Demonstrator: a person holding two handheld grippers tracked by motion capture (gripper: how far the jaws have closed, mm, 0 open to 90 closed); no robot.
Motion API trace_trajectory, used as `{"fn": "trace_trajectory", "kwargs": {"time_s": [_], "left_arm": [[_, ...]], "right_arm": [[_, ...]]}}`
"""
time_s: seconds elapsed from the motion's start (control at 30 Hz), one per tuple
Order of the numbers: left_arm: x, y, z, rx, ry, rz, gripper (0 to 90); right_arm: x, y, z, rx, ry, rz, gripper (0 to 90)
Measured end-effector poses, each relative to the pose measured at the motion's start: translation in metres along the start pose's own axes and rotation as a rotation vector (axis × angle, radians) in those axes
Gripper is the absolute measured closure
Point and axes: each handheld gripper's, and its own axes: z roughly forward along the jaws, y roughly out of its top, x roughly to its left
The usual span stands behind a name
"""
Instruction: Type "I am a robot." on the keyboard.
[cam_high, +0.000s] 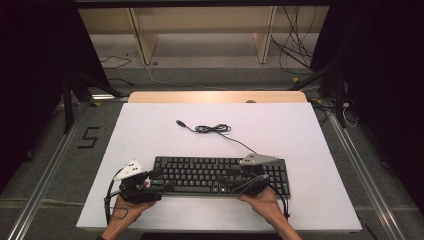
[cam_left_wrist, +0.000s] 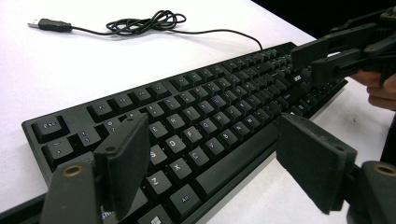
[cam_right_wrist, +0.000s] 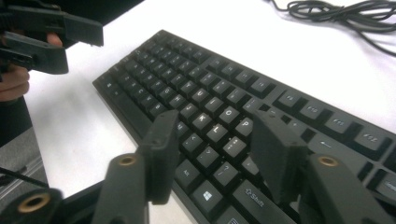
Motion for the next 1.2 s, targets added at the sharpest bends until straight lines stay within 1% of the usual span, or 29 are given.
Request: {"fn": "trace_trajectory", "kwargs": {"time_s": [0.2, 0.43, 0.87, 1.2], "left_arm": [[0.0, 0.0, 0.0, 0.001, -0.002, -0.003, 25.5], [-0.001, 0.001, 0.0, 0.005, -0.009, -0.002, 25.4], [-0.003, 0.0, 0.001, 0.01, -0.017, -0.004, 25.2], [-0.004, -0.002, -0.003, 0.01, -0.019, -0.004, 25.1]], "right_arm": [[-0.002, -0.002, -0.013, -0.038, -0.007, 0.006, 44.3], [-0.002, -0.007, -0.028, -0.08, -0.009, 0.006, 40.9], [-0.006, -0.02, -0.047, -0.115, -0.031, 0.009, 38.1], [-0.008, -0.03, -0.058, -0.124, -0.049, 0.02, 36.2]]}}
